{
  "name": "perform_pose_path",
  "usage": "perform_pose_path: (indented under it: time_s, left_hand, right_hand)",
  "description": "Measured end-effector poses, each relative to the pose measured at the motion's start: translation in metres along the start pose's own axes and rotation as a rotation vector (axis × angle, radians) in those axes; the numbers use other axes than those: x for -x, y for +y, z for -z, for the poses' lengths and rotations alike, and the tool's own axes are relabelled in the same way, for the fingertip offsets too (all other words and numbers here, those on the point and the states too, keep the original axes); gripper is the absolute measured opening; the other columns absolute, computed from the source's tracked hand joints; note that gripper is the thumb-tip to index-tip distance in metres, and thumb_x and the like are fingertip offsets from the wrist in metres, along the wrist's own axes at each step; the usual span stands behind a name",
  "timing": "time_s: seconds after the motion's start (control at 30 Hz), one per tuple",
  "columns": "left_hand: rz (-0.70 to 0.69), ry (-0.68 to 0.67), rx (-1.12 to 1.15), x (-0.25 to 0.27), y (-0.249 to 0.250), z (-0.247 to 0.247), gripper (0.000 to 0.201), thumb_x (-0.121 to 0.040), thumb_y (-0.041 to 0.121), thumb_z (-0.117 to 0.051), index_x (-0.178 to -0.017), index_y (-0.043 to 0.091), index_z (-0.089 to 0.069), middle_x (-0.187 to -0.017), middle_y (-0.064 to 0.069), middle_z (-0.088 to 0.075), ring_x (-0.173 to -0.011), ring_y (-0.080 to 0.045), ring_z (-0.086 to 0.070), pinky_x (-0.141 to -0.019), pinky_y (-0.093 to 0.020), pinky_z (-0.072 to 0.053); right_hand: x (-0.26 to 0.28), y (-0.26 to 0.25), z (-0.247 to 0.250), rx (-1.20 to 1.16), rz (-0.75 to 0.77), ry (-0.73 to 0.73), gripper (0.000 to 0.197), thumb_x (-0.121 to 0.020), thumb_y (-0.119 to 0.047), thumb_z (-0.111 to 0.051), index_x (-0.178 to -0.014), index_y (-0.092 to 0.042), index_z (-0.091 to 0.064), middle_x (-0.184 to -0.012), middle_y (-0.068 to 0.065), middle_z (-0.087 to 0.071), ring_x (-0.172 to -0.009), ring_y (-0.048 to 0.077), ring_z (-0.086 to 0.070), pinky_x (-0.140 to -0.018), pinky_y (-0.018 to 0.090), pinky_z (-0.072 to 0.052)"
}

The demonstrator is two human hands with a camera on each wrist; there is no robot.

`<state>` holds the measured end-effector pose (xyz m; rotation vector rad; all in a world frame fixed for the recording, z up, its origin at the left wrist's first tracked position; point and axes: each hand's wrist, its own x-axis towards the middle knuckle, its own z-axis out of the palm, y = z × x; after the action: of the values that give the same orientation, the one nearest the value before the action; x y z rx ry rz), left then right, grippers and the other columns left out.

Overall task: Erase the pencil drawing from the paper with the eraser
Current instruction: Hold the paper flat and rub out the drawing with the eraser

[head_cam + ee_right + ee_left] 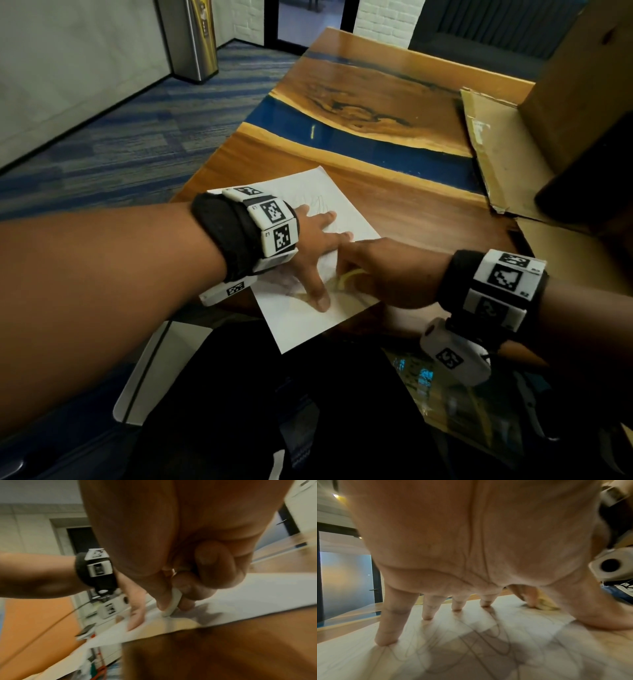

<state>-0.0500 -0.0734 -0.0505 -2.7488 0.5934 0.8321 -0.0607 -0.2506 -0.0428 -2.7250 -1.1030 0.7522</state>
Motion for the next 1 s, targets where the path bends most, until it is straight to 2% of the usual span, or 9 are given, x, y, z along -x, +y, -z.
perform_pose_path:
  time_s: [0.1, 0.27, 0.43, 0.5, 0.57, 0.63, 0.73, 0.9, 1.0]
  left_hand:
    - [0.005, 0.003, -0.026, 0.001, 0.001, -0.002, 0.134, -0.055, 0.092, -0.063, -0.154, 0.045, 0.014, -0.166, -0.002, 0.018, -0.15, -0.046, 0.001, -0.113, -0.066, -0.018]
    - [-0.038, 0.013, 0.023, 0.006, -0.002, -0.005, 0.133, -0.055, 0.087, -0.069, -0.154, 0.048, 0.012, -0.166, 0.001, 0.021, -0.152, -0.041, 0.007, -0.115, -0.064, -0.014]
    - [-0.044, 0.005, -0.026, 0.006, -0.003, -0.006, 0.134, -0.053, 0.091, -0.064, -0.152, 0.049, 0.017, -0.166, 0.002, 0.021, -0.151, -0.042, 0.005, -0.114, -0.065, -0.017]
    - [-0.057, -0.005, -0.008, 0.006, -0.004, -0.007, 0.134, -0.054, 0.089, -0.066, -0.151, 0.05, 0.016, -0.165, 0.004, 0.024, -0.152, -0.041, 0.008, -0.114, -0.065, -0.017]
    - [-0.076, -0.018, -0.003, 0.009, -0.005, -0.009, 0.133, -0.055, 0.087, -0.069, -0.151, 0.051, 0.017, -0.164, 0.006, 0.026, -0.152, -0.039, 0.011, -0.114, -0.067, -0.017]
    - [-0.09, -0.017, -0.016, 0.01, -0.006, -0.011, 0.132, -0.056, 0.087, -0.068, -0.149, 0.051, 0.019, -0.163, 0.007, 0.027, -0.152, -0.038, 0.012, -0.113, -0.067, -0.018]
    - [-0.082, -0.008, -0.03, 0.008, -0.007, -0.013, 0.14, -0.055, 0.09, -0.065, -0.153, 0.04, 0.021, -0.164, 0.007, 0.026, -0.152, -0.037, 0.011, -0.115, -0.066, -0.019]
    - [-0.081, -0.016, -0.012, 0.007, -0.008, -0.013, 0.145, -0.054, 0.087, -0.069, -0.156, 0.033, 0.017, -0.164, 0.008, 0.025, -0.152, -0.036, 0.012, -0.116, -0.062, -0.017]
    - [-0.074, -0.021, -0.038, 0.008, -0.007, -0.012, 0.143, -0.055, 0.088, -0.067, -0.156, 0.032, 0.019, -0.164, 0.007, 0.026, -0.152, -0.037, 0.011, -0.116, -0.062, -0.017]
  right_hand:
    - [-0.008, 0.017, 0.011, 0.118, -0.18, 0.181, 0.013, -0.099, -0.028, -0.052, -0.11, -0.021, -0.054, -0.107, 0.001, -0.061, -0.09, 0.018, -0.052, -0.072, 0.029, -0.041]
    - [0.0, -0.004, 0.0, -0.018, 0.048, -0.074, 0.014, -0.099, -0.029, -0.052, -0.112, -0.024, -0.055, -0.105, -0.005, -0.058, -0.088, 0.01, -0.055, -0.073, 0.026, -0.048]
    - [-0.008, 0.018, 0.017, 0.139, -0.194, 0.132, 0.016, -0.099, -0.027, -0.051, -0.113, -0.022, -0.055, -0.102, -0.002, -0.06, -0.081, 0.012, -0.05, -0.064, 0.023, -0.039]
    - [-0.004, 0.007, 0.01, 0.079, -0.035, 0.02, 0.014, -0.098, -0.027, -0.053, -0.111, -0.022, -0.055, -0.103, -0.001, -0.059, -0.088, 0.016, -0.054, -0.072, 0.028, -0.043]
    - [0.003, -0.005, 0.0, -0.014, 0.1, -0.106, 0.016, -0.098, -0.026, -0.054, -0.113, -0.02, -0.056, -0.104, -0.003, -0.059, -0.089, 0.013, -0.056, -0.076, 0.024, -0.046]
    - [-0.002, 0.002, 0.006, 0.011, 0.036, -0.041, 0.019, -0.099, -0.025, -0.053, -0.117, -0.02, -0.055, -0.101, -0.008, -0.058, -0.088, 0.009, -0.055, -0.074, 0.017, -0.043]
    - [-0.009, 0.017, 0.019, 0.117, -0.174, 0.138, 0.018, -0.099, -0.026, -0.052, -0.116, -0.022, -0.052, -0.106, -0.002, -0.06, -0.093, 0.017, -0.055, -0.074, 0.027, -0.043]
    - [-0.002, -0.003, 0.001, 0.024, 0.043, -0.094, 0.012, -0.098, -0.03, -0.054, -0.107, -0.022, -0.053, -0.1, -0.001, -0.061, -0.087, 0.018, -0.056, -0.072, 0.029, -0.046]
    - [-0.01, 0.011, 0.016, 0.111, -0.131, 0.083, 0.008, -0.099, -0.029, -0.052, -0.106, -0.025, -0.052, -0.097, -0.002, -0.06, -0.087, 0.019, -0.054, -0.069, 0.027, -0.043]
